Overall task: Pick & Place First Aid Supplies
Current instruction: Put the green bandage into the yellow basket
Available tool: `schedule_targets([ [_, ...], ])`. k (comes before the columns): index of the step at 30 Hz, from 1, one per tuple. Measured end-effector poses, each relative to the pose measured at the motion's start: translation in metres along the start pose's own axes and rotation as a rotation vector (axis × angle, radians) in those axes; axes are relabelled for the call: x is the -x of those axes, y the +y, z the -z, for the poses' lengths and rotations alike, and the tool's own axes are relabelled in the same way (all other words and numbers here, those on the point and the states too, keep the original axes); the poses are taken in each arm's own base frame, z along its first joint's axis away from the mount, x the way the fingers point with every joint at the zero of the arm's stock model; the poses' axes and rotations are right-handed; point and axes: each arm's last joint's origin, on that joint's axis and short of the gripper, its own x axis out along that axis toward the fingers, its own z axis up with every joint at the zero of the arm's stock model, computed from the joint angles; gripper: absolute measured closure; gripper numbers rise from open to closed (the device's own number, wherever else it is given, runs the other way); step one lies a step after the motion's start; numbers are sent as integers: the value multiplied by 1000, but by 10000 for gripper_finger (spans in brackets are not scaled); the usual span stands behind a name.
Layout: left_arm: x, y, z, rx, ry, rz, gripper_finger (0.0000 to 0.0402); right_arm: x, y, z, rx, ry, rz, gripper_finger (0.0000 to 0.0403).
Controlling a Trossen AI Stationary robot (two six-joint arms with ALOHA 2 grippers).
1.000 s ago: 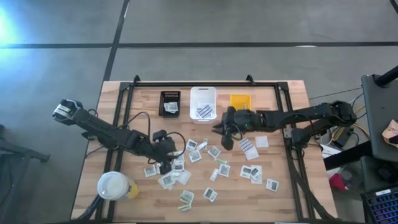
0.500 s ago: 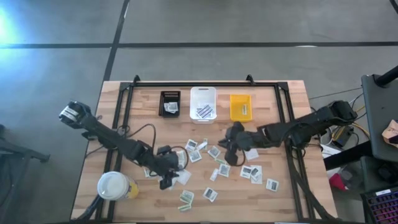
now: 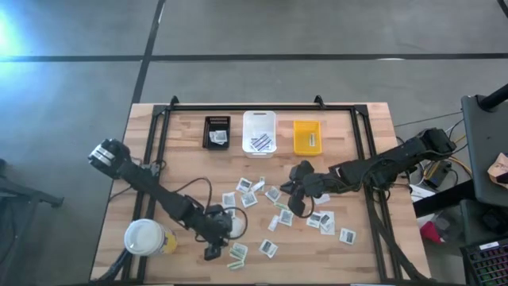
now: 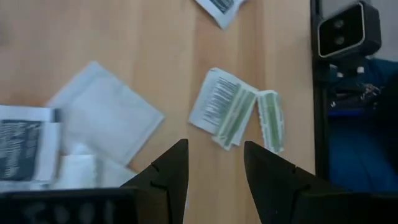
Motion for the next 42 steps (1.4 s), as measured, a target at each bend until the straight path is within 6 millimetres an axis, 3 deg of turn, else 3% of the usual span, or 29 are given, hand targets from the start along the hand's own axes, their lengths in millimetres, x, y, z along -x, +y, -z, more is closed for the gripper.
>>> schedule_targets([
  [8,-17,-12,-10,-54,72,33,255,0,-1,1,0,7,5,365],
  [16,-25,-23,-22,-113,194,-58,255,0,-1,1,4,8,7,365],
  [25,-44,-22,-20,-200,254,-94,255,0,-1,1,9,9,8,365],
  [42,-51,-20,-18,-231,212,-87,255,0,-1,1,5,9,8,365],
])
